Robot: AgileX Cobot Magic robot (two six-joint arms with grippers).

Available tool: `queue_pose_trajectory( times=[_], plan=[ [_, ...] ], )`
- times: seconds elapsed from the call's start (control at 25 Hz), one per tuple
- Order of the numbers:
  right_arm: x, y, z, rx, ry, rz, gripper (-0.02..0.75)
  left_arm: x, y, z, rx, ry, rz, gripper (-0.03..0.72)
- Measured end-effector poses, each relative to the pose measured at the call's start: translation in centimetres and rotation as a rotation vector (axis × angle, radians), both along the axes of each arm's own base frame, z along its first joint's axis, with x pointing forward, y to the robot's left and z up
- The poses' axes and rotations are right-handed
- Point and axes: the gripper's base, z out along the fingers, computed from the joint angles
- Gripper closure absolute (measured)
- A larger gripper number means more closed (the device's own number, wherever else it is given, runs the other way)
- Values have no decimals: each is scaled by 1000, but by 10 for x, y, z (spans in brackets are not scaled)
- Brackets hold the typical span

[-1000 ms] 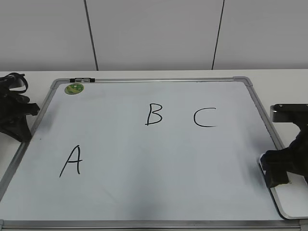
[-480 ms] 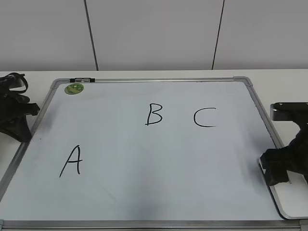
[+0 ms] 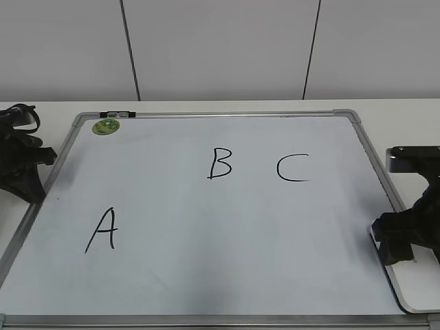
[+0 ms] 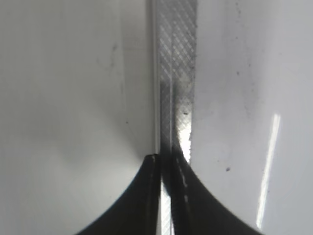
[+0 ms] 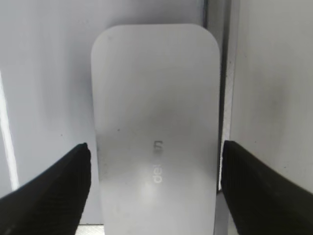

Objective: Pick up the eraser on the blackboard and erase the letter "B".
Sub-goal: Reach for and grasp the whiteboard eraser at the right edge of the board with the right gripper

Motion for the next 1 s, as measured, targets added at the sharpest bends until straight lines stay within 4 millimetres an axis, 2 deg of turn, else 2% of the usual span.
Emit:
queue_pose_trajectory(
  times=[0.48, 0.76, 1.0],
  plan=[
    [2, 0, -7, -12, 34, 25, 129, 0, 0, 0, -1, 0, 1, 678],
    [12, 2, 1, -9, 20, 24, 143, 0, 0, 0, -1, 0, 1, 678],
    [10, 2, 2, -17, 51, 22, 144, 0, 0, 0, -1, 0, 1, 678]
  ],
)
